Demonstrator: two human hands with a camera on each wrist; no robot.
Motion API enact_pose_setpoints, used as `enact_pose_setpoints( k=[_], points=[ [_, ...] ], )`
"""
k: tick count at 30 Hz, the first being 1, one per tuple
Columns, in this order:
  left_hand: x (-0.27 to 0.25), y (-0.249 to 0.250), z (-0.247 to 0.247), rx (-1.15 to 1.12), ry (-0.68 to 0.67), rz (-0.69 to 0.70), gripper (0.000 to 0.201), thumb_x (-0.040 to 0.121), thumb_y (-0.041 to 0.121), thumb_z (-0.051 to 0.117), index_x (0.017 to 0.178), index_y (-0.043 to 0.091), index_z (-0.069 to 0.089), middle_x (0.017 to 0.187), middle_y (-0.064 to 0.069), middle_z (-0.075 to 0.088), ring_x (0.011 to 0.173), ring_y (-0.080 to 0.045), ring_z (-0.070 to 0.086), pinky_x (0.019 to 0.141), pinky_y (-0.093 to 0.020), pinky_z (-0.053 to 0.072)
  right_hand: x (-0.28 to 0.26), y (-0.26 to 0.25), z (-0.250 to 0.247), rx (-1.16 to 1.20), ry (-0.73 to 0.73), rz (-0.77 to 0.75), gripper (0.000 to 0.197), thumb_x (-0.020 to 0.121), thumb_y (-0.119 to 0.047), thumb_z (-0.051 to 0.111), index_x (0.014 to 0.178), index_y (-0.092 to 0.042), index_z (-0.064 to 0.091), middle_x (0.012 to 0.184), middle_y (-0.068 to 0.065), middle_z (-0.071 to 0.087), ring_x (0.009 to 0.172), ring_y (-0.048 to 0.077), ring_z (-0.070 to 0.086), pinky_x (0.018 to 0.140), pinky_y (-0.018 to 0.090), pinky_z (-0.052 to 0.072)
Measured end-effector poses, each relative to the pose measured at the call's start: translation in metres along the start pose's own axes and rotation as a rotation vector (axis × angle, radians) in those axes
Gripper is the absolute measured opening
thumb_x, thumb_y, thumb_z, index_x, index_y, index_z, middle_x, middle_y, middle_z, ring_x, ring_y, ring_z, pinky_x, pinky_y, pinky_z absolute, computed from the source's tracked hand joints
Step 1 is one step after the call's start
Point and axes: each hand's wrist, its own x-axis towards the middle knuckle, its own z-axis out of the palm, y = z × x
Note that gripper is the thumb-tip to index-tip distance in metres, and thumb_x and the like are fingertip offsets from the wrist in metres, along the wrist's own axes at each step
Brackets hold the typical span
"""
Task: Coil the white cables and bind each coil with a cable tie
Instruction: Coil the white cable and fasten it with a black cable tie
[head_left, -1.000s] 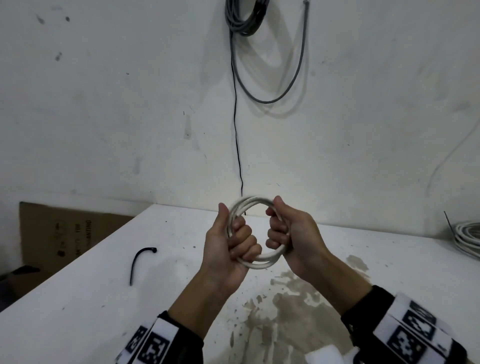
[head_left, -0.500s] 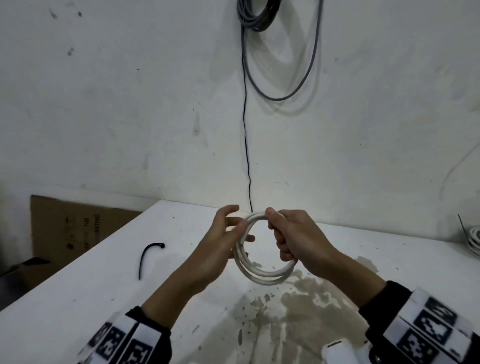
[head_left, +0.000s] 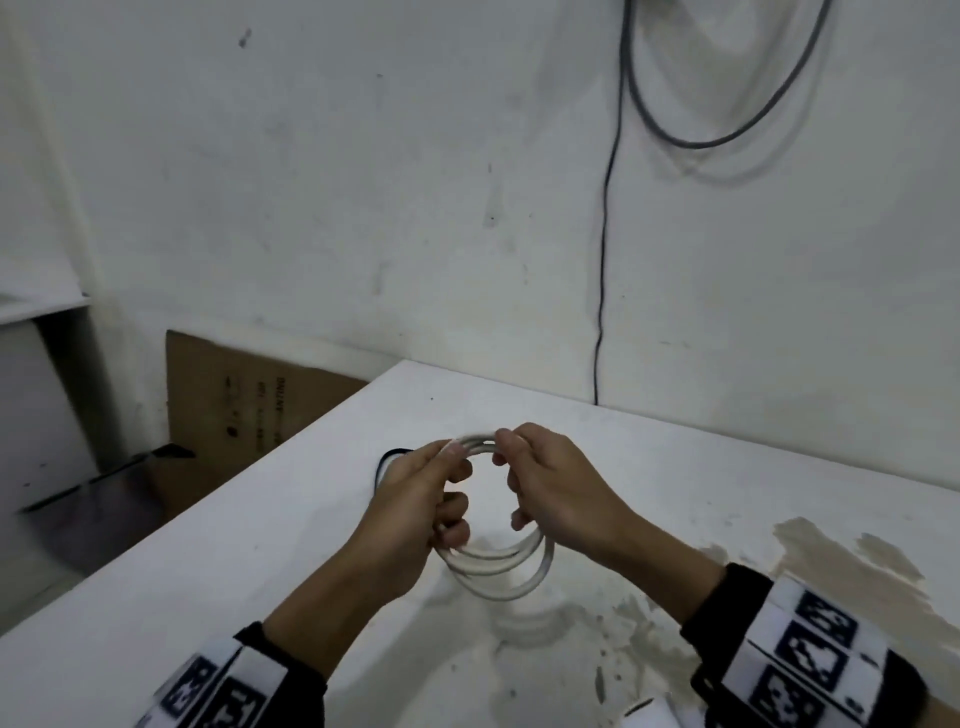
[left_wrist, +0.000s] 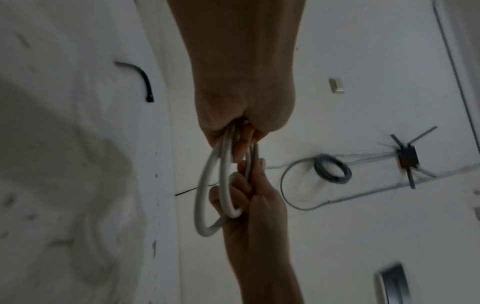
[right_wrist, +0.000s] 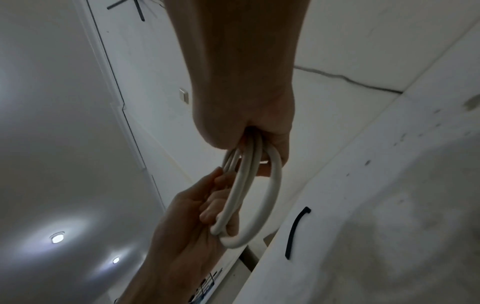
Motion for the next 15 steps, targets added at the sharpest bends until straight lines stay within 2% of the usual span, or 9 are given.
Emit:
enact_pose_setpoints(
  k=[3,5,7,9,12,13,15],
  points=[
    [0.009,0.008,-0.033,-0.032,-0.002,-0.118,0.043,0.097,0.038,0.039,0.070,0.014,0.062,0.058,0.003,0.037,0.039,-0.006,0.019,0.036,-0.017,0.021,0.016,0.001,0.021,0.039,-0.142,0.000,0.029,0.100,-0.031,0.035,0.090,-0.009,0.051,0.062,0.000,0.043,0.041,0.008,0.044,0.058,0.033,0.047],
    [0.012,0.012,-0.053,0.001,-0.013,-0.149,0.052,0.097,0.036,0.039,0.055,0.018,0.063,0.054,0.004,0.031,0.039,-0.006,0.017,0.038,-0.016,0.021,0.027,0.001,0.032,0.040,-0.250,-0.006,0.026,0.100,-0.028,0.034,0.090,-0.011,0.050,0.060,-0.003,0.043,0.042,0.007,0.046,0.061,0.035,0.048],
    [0.016,0.011,-0.070,0.031,-0.022,-0.142,0.050,0.098,0.025,0.038,0.056,0.016,0.064,0.052,0.002,0.030,0.039,-0.007,0.018,0.039,-0.016,0.023,0.038,0.002,0.041,0.011,-0.335,-0.014,0.026,0.101,-0.028,0.034,0.090,-0.011,0.051,0.060,-0.004,0.043,0.043,0.007,0.047,0.062,0.035,0.048],
    [0.020,0.009,-0.084,0.046,-0.014,-0.132,0.049,0.098,0.020,0.038,0.056,0.015,0.063,0.051,0.002,0.033,0.039,-0.007,0.019,0.038,-0.016,0.023,0.048,0.005,0.050,0.017,-0.407,0.003,0.027,0.101,-0.029,0.033,0.092,-0.011,0.051,0.063,-0.002,0.045,0.045,0.008,0.049,0.063,0.034,0.048],
    [0.025,0.007,-0.099,0.076,0.034,-0.093,0.039,0.097,0.019,0.040,0.063,0.011,0.057,0.051,0.004,0.033,0.038,-0.005,0.019,0.037,-0.014,0.018,0.067,0.009,0.054,0.143,-0.526,0.110,0.034,0.101,-0.033,0.033,0.096,-0.009,0.057,0.073,0.006,0.056,0.062,0.018,0.061,0.067,0.031,0.050],
    [0.027,0.007,-0.102,0.088,0.052,-0.084,0.033,0.097,0.019,0.041,0.067,0.009,0.052,0.050,0.004,0.033,0.038,-0.005,0.019,0.036,-0.013,0.018,0.077,0.010,0.054,0.161,-0.520,0.145,0.040,0.100,-0.037,0.032,0.098,-0.008,0.060,0.080,0.008,0.060,0.071,0.021,0.063,0.068,0.030,0.051],
    [0.031,0.007,-0.109,0.106,0.077,-0.077,0.026,0.097,0.019,0.042,0.073,0.008,0.048,0.050,0.005,0.032,0.038,-0.004,0.018,0.035,-0.012,0.018,0.106,0.018,0.053,0.076,-0.389,0.162,0.044,0.100,-0.039,0.032,0.103,-0.008,0.064,0.095,0.009,0.063,0.083,0.019,0.060,0.069,0.029,0.049]
  ],
)
